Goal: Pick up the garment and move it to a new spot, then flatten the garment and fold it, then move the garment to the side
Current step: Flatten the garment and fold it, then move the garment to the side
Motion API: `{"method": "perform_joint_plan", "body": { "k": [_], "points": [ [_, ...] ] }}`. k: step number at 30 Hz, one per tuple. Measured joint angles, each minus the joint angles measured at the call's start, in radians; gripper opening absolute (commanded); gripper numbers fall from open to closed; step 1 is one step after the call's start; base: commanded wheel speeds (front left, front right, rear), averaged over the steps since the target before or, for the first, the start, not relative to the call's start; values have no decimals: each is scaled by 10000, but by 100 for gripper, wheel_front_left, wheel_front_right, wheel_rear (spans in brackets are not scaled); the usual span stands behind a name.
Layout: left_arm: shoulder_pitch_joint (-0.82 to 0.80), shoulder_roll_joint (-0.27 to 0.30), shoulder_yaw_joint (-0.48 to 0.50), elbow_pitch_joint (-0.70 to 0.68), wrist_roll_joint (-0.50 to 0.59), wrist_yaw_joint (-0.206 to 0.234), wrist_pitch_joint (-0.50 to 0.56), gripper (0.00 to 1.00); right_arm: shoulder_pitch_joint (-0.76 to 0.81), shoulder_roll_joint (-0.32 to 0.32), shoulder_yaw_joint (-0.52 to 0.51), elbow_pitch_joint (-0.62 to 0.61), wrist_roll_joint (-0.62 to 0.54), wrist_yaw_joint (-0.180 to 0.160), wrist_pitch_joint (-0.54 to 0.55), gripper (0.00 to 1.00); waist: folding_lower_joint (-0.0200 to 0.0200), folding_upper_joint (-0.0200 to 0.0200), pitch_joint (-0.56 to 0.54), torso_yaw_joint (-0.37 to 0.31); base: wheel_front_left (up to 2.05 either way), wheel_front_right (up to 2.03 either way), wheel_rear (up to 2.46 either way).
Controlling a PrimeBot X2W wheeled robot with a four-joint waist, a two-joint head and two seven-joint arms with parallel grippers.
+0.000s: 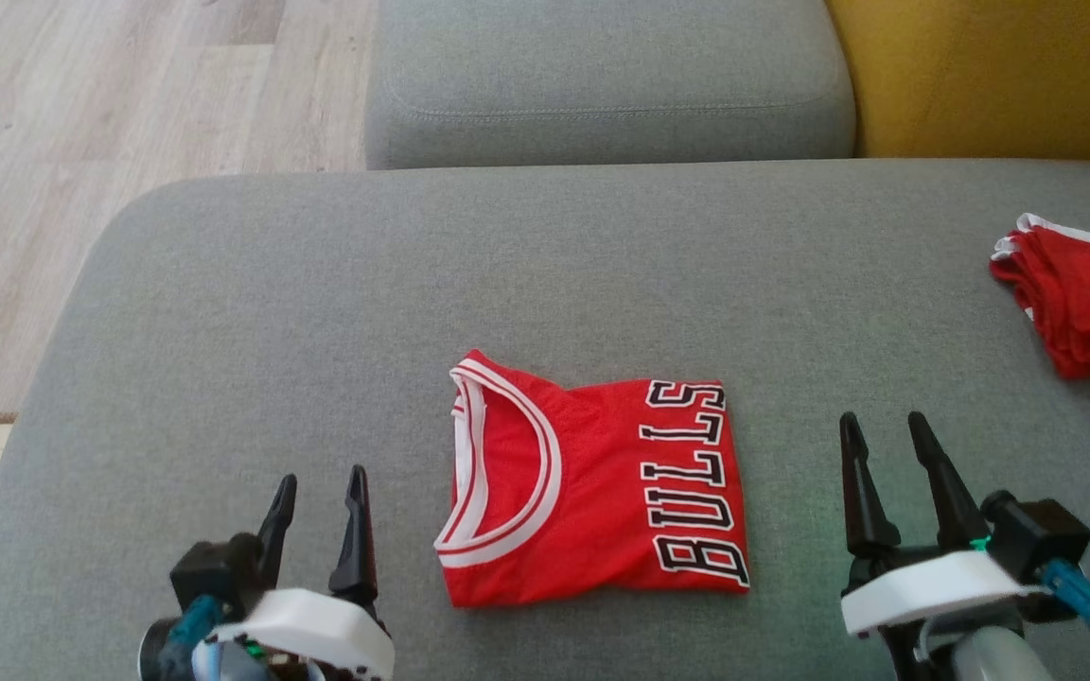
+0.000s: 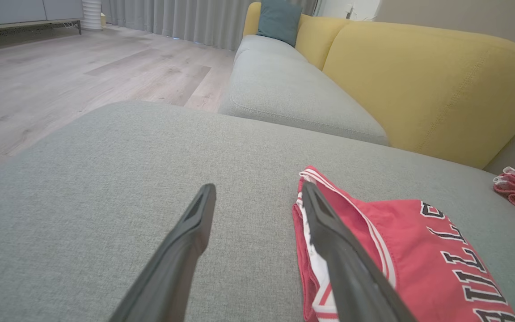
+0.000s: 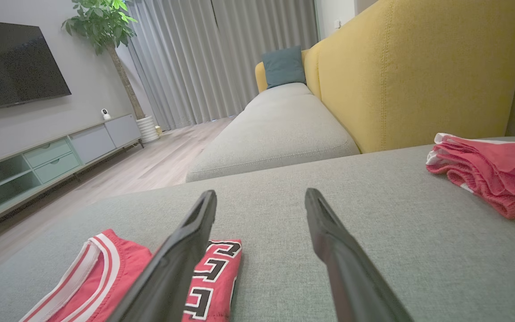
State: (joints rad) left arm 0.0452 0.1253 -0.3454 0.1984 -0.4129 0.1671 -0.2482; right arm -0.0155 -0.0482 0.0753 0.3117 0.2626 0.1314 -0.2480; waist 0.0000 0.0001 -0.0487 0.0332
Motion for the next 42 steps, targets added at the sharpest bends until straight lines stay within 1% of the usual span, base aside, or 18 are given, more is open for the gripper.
{"method": "perform_joint_plan", "body": {
  "k": [8, 10, 21, 30, 34, 35, 42],
  "points": [
    [120, -71, 33, -40, 470, -123, -2, 100, 300, 13, -111, -299, -134, 0, 0, 100, 0, 0, -41, 79, 0, 0, 0],
    [133, -90, 54, -40, 583, -219, -2, 100, 302, 15, -128, -305, -178, 0, 4, 100, 0, 0, -60, 102, 0, 0, 0],
    [152, -222, 213, -27, 788, -408, -2, 100, 414, 15, -132, -380, -178, 0, 125, 100, 0, 0, -81, 101, 0, 0, 0],
    [152, -320, 336, 0, 861, -443, -2, 100, 499, 17, -130, -380, -178, 0, 245, 100, 0, 0, -53, 116, 0, 0, 0],
    [152, -345, 343, 8, 863, -451, -2, 100, 461, 17, -134, -345, -192, 0, 982, 100, 0, 0, 5, 143, 0, 0, 0],
    [152, -345, 343, 8, 863, -451, -2, 100, 461, 17, -134, -345, -192, 0, 982, 100, 0, 0, 5, 143, 0, 0, 0],
    [146, -403, 355, 25, 947, -529, -2, 100, -20, 17, -75, -107, -132, 0, 3210, 100, 0, 0, 191, 418, 0, 0, 0]
  ]
}}
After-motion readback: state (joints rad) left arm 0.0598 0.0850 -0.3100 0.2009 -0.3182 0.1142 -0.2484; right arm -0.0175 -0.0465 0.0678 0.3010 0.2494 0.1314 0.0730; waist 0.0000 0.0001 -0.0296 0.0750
